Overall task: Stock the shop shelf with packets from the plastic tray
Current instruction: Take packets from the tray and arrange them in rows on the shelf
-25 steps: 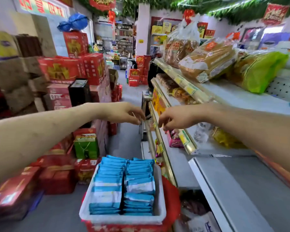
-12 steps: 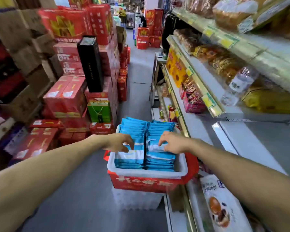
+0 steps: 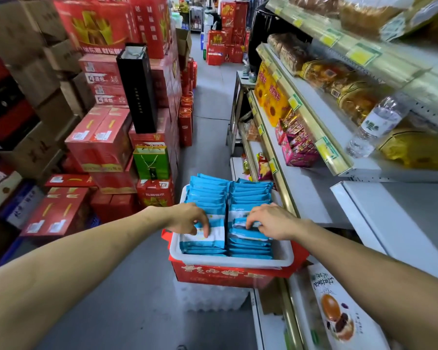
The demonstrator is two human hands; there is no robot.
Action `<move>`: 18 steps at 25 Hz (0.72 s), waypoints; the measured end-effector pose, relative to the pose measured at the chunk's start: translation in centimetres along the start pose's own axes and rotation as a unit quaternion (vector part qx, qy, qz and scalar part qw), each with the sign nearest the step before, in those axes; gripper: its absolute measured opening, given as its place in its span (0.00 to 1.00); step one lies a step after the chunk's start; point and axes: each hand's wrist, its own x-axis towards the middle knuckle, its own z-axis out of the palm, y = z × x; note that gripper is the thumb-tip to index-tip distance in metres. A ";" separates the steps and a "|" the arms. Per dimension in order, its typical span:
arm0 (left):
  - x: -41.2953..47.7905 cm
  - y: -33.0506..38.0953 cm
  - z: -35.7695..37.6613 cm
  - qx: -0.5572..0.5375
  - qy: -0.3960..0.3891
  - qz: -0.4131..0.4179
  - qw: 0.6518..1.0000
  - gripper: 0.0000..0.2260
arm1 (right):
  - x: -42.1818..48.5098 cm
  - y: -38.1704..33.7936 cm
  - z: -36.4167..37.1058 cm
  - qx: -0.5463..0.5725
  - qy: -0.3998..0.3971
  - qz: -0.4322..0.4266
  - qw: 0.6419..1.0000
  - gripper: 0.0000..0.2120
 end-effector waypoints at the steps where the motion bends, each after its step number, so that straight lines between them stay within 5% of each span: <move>1: 0.0 -0.1 0.2 -0.003 0.001 0.003 1.000 0.18 | 0.0 -0.1 0.2 0.000 0.003 0.000 1.000 0.19; 9: -0.5 -1.1 -0.8 -0.102 -0.002 -0.007 0.995 0.21 | 0.3 0.3 -2.1 0.107 0.001 0.028 0.994 0.24; 14: -1.0 -0.4 -11.5 -0.078 0.068 0.017 0.994 0.24 | -0.9 0.4 -12.4 0.215 0.019 0.045 0.975 0.30; 18: -1.9 1.3 -22.2 -0.110 0.111 0.059 0.986 0.23 | -4.5 1.4 -22.7 0.186 0.054 0.062 0.979 0.31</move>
